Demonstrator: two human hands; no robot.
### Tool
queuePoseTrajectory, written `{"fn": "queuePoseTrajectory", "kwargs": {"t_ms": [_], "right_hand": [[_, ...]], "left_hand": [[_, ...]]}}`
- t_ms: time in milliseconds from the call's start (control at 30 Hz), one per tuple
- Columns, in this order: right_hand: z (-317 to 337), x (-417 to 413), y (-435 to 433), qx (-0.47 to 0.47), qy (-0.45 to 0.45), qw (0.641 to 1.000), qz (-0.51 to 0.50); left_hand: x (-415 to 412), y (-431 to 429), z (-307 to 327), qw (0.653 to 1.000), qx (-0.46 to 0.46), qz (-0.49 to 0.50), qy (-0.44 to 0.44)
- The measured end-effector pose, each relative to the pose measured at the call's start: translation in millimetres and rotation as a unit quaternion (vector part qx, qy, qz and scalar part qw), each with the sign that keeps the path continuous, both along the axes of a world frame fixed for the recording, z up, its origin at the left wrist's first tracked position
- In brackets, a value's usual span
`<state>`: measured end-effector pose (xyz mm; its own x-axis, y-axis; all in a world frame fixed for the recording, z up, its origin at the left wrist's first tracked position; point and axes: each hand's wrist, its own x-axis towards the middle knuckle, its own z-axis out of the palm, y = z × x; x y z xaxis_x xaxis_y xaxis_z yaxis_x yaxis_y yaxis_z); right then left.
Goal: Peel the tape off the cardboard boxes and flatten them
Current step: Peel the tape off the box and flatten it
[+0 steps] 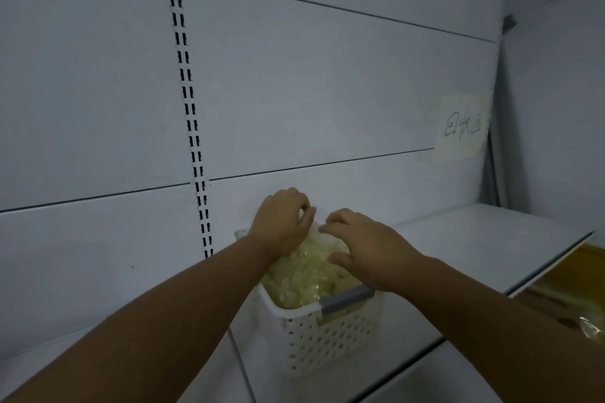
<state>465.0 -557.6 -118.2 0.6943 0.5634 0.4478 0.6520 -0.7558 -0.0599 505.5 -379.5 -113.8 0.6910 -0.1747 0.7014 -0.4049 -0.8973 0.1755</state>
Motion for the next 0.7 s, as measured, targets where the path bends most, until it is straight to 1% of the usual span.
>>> {"fn": "queuePoseTrajectory", "kwargs": {"t_ms": [67, 133, 200, 233, 267, 300, 367, 400, 433, 500, 533, 600, 667, 700], "right_hand": [[2.6, -3.5, -0.4, -0.023, -0.015, 1.000, -0.008], [4.7, -4.9, 0.3, -0.074, -0.058, 0.995, -0.022], [6.4, -7.3, 4.4, -0.125, -0.105, 0.986, -0.025], [7.3, -8.7, 5.7, -0.135, -0.113, 0.984, -0.025], [8.1, -9.9, 6.6, -0.123, -0.108, 0.986, -0.025], [10.2, -12.7, 8.2, -0.077, -0.086, 0.993, -0.028], [18.5, -21.5, 13.7, 0.052, -0.044, 0.997, -0.033], [25.3, -27.5, 21.2, 0.104, -0.047, 0.993, -0.032], [33.1, -34.3, 32.5, 0.137, -0.061, 0.988, -0.028], [49.0, -52.7, 69.7, 0.158, -0.060, 0.986, 0.004], [54.8, -65.4, 94.1, 0.145, -0.039, 0.988, 0.030], [59.3, -96.1, 149.3, 0.088, 0.010, 0.991, 0.100], [57.3, -129.3, 206.5, 0.037, 0.024, 0.983, 0.179], [55.3, -146.2, 233.8, 0.029, 0.022, 0.976, 0.215]], "left_hand": [[-3.7, 3.5, 7.0, 0.997, -0.068, 0.016, -0.024], [-8.4, 9.9, 16.6, 0.999, -0.038, 0.029, -0.014], [-18.4, 17.7, 30.1, 0.999, 0.010, 0.019, 0.034], [-26.6, 23.4, 39.2, 0.998, 0.027, 0.015, 0.061], [-36.2, 31.6, 49.8, 0.995, 0.043, 0.014, 0.089], [-48.4, 42.9, 61.6, 0.991, 0.062, 0.019, 0.118], [-78.6, 73.8, 86.0, 0.980, 0.095, 0.049, 0.168], [-97.7, 93.2, 97.1, 0.975, 0.105, 0.075, 0.183], [-118.4, 114.2, 106.6, 0.969, 0.114, 0.104, 0.193], [-163.3, 159.2, 119.2, 0.957, 0.128, 0.164, 0.204], [-187.3, 181.7, 122.3, 0.948, 0.138, 0.193, 0.211], [-239.2, 225.7, 123.8, 0.927, 0.158, 0.250, 0.230], [-293.4, 264.2, 120.7, 0.907, 0.156, 0.293, 0.258], [-320.9, 279.7, 117.2, 0.900, 0.147, 0.308, 0.269]]}}
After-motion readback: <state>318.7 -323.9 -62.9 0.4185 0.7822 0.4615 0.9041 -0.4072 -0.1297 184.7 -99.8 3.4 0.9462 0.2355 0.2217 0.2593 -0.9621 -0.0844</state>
